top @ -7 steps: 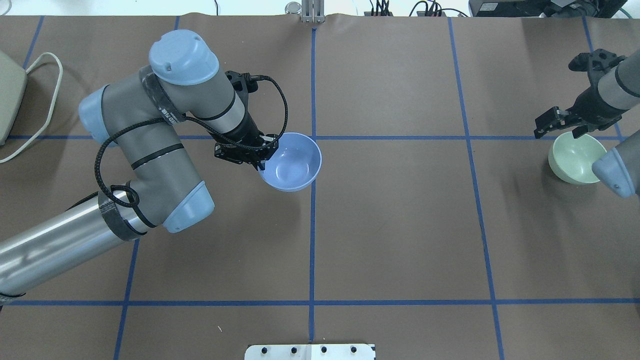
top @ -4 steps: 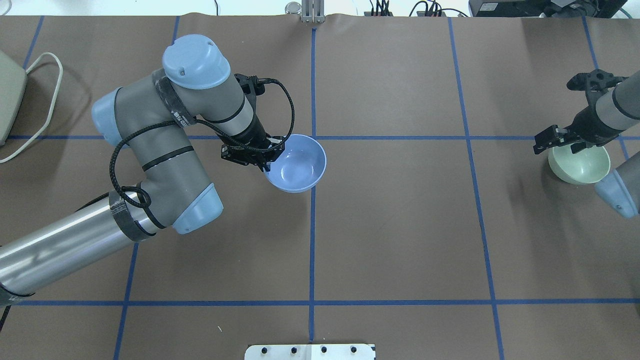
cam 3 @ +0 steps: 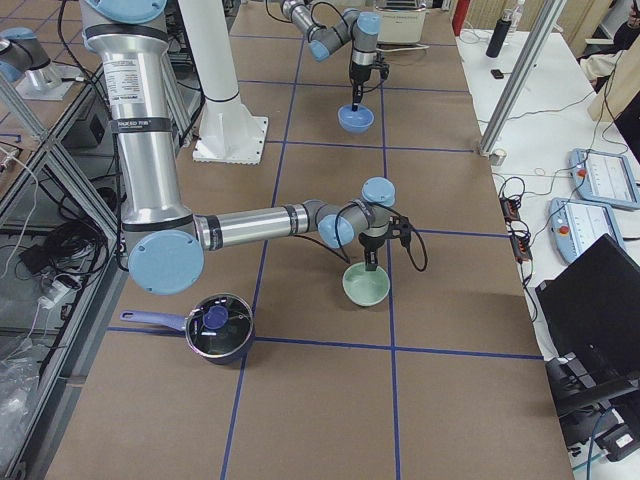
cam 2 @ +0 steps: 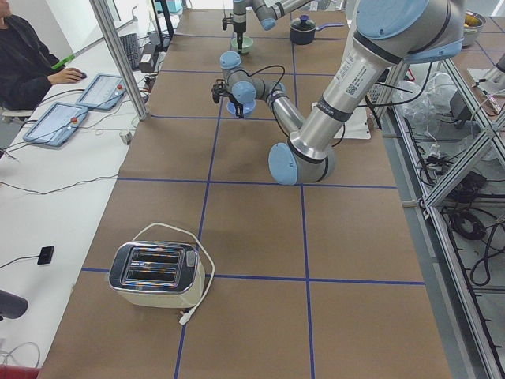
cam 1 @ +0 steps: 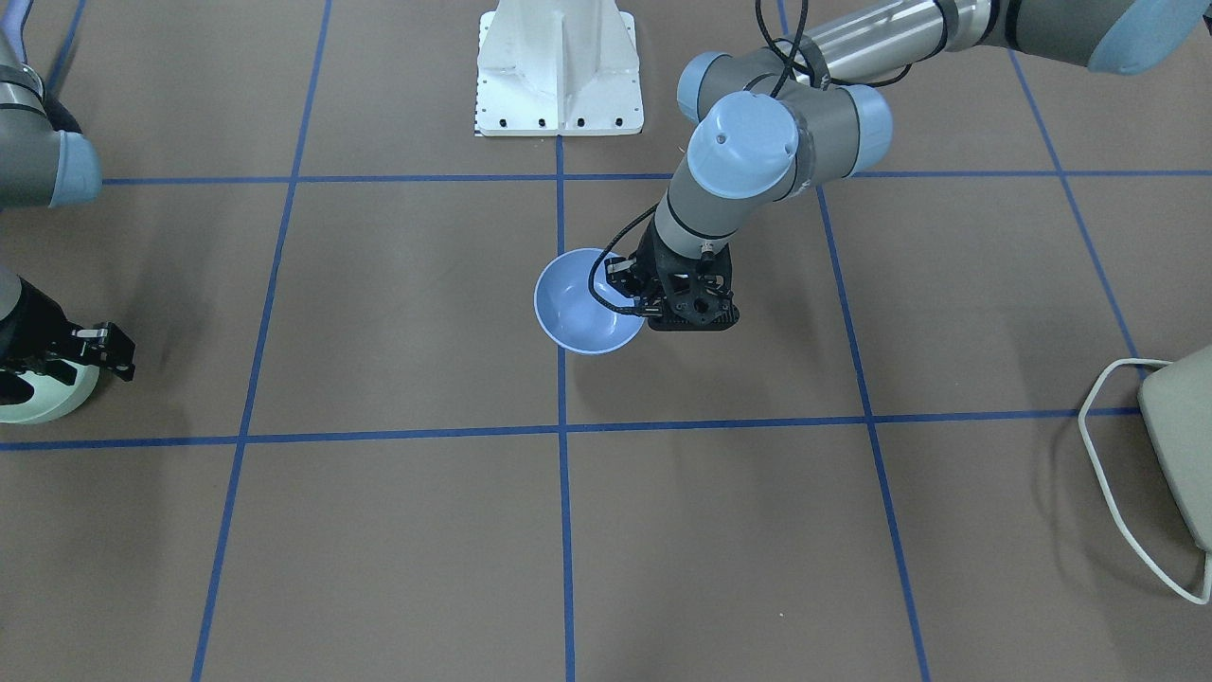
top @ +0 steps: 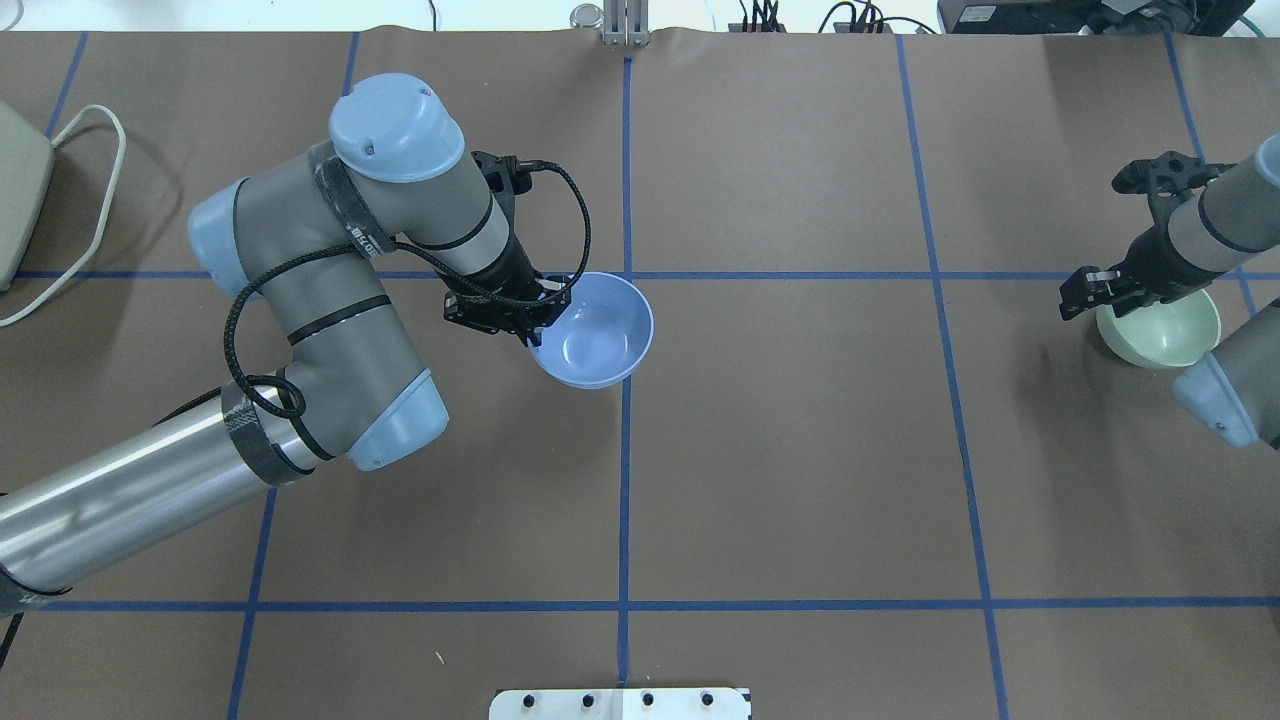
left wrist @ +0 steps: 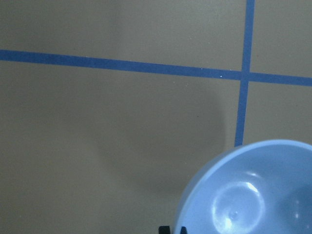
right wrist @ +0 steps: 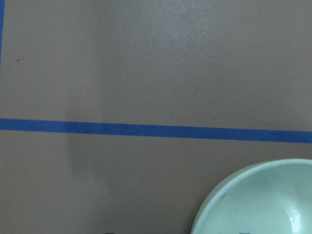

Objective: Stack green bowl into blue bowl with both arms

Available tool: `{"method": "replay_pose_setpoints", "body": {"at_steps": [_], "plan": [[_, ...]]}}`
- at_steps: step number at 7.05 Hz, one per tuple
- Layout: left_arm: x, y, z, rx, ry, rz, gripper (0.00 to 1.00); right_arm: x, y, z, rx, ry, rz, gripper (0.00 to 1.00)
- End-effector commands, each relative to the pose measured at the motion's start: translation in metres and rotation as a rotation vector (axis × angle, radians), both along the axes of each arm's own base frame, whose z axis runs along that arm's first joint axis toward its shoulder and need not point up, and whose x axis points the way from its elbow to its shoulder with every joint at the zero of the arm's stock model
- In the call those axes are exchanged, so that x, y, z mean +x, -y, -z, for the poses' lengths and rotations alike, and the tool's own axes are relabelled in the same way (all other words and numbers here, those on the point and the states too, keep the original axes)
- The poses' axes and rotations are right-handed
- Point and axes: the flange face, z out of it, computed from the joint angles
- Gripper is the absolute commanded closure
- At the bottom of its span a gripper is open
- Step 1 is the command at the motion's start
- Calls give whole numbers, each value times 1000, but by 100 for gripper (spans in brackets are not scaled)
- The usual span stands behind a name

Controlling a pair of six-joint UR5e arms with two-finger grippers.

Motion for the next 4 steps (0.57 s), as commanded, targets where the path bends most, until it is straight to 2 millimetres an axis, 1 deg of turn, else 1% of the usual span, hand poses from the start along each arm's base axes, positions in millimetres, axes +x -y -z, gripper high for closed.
{"method": "replay_pose_setpoints", "body": {"at_steps": [1, 2, 3, 4], "plan": [[5, -4, 0, 5, 6, 2, 100, -1, -1, -2, -6, 0, -1, 100], [8, -7, -1, 6, 7, -3, 100, 0, -1, -4, -15, -5, -9, 100], [11, -10, -2, 6, 8, -8, 100, -1, 2, 6, -23, 6, -35, 100], [22, -16, -7, 26, 16, -5, 100, -2, 3, 11, -20, 9, -36, 100]]}}
